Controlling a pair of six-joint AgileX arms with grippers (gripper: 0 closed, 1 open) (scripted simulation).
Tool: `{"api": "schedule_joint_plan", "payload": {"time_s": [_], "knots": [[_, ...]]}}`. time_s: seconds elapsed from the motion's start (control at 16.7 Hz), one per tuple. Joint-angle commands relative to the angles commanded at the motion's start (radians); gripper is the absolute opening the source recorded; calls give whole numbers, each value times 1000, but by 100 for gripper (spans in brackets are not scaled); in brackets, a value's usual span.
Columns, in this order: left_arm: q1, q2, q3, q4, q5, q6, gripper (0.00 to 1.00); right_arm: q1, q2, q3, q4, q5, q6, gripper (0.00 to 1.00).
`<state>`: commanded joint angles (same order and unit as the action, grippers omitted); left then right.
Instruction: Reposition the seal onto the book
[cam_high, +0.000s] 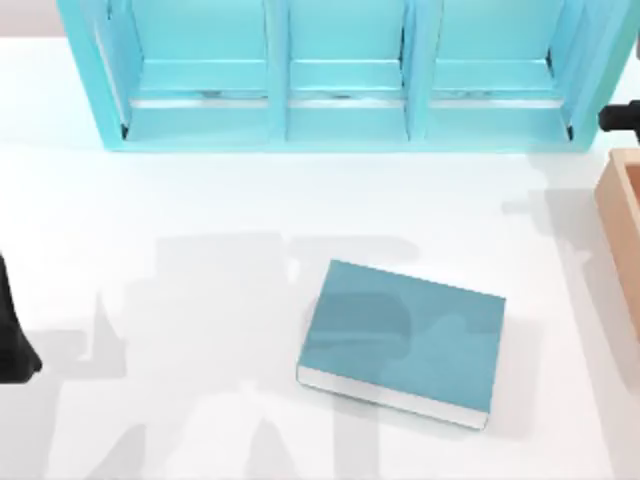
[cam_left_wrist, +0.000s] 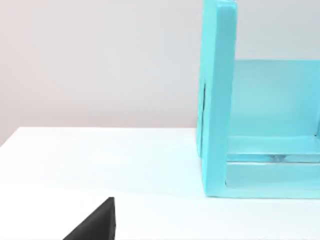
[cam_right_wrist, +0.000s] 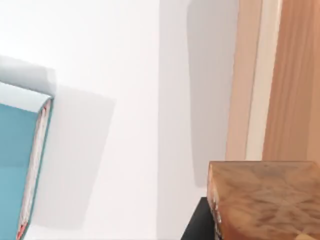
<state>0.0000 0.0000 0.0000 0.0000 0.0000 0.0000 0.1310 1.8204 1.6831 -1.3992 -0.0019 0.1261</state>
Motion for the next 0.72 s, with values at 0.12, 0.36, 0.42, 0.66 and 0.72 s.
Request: {"api": "schedule_joint_plan", "payload": {"time_s": [0.12,0.36,0.42,0.66,0.72], "knots": [[0,0,0,0,0,0,100,12,-1,-2,-27,5,31,0],[0,0,0,0,0,0,100,8,3,-3,-25,2,33,0],[0,0,0,0,0,0,100,10,3,-3,-24,2,35,0],[0,0,0,0,0,0,100,105,41,-10,17,3,130,0],[0,0,0,0,0,0,100,145,56,-13,35,3,171,0]]}}
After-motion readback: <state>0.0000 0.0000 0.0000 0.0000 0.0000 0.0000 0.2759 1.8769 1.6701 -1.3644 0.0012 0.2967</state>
